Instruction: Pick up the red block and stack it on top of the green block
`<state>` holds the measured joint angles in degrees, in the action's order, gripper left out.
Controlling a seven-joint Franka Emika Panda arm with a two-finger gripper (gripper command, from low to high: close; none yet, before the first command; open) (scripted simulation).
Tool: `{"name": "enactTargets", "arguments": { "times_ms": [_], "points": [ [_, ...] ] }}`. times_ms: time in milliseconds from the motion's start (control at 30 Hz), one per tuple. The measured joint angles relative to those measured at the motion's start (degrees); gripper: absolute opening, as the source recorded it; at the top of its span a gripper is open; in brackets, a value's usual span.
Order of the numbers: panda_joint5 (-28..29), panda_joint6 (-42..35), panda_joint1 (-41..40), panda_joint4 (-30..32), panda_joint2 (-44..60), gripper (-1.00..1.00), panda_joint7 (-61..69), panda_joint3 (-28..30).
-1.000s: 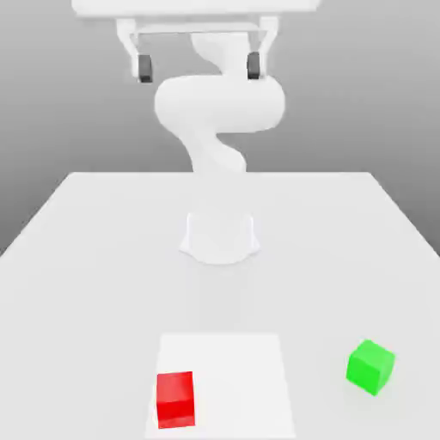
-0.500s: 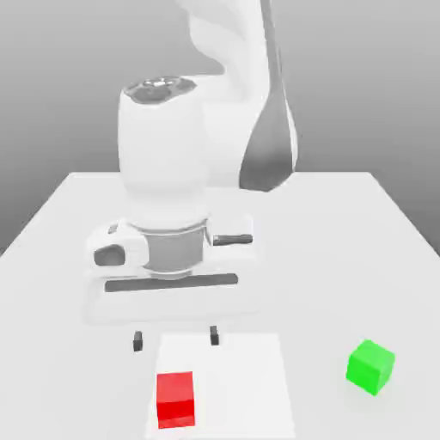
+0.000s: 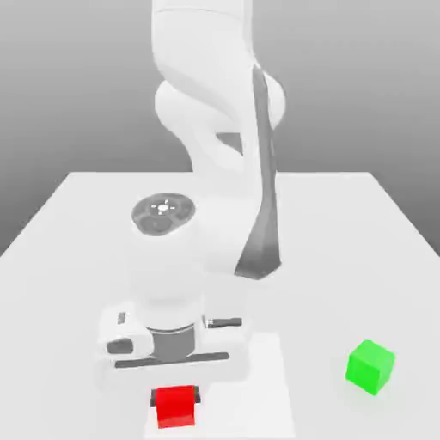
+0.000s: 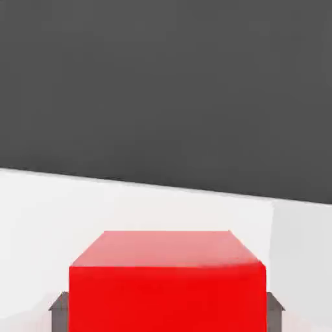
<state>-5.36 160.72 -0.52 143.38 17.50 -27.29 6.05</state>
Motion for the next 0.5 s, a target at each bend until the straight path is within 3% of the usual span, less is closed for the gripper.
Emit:
{"name": "enactTargets", "arguments": {
  "times_ms": [133,500],
  "points": [
    [2.21,-5.76,1.65,1.19,-6.93,-1.0,-2.04,-0.01],
    [5.62,-10.38,21.18,3.48,-13.93,-1.0,-10.59,-14.41]
  ]
}}
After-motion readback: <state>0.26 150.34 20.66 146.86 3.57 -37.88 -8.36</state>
